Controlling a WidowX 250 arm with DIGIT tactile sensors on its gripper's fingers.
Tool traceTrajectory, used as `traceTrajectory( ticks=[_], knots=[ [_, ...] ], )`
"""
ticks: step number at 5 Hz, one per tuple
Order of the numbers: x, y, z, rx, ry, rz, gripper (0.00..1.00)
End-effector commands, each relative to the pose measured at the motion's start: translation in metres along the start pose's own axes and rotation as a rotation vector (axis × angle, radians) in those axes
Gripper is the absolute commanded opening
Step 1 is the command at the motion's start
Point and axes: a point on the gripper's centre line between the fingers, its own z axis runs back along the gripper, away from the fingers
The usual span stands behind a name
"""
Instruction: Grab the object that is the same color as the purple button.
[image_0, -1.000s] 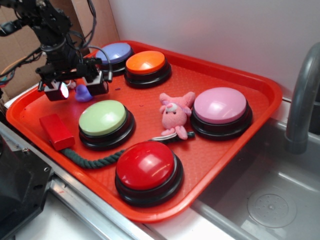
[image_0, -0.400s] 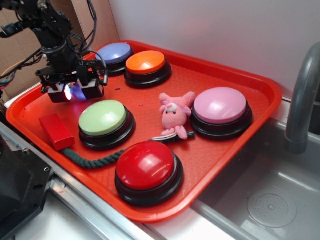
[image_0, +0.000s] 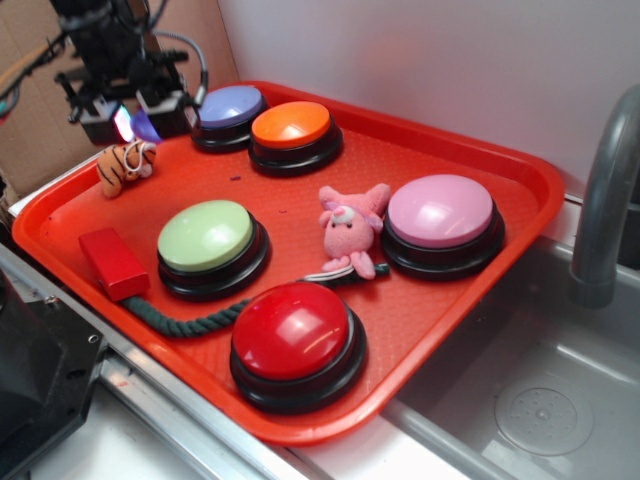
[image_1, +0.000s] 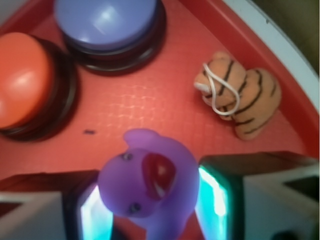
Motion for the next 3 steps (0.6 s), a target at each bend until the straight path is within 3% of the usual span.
traceTrajectory(
  ticks=[1,2,3],
  knots=[
    [-0.0047,-0.0485,0.0705,-0.080,-0.003,-0.246,0.00],
    [-0.0112,-0.0545,0.0738,-0.106,-0.016,-0.259,0.00],
    [-0.0094,-0.0465,0.0737,-0.055,-0.032,-0.221,0.00]
  ],
)
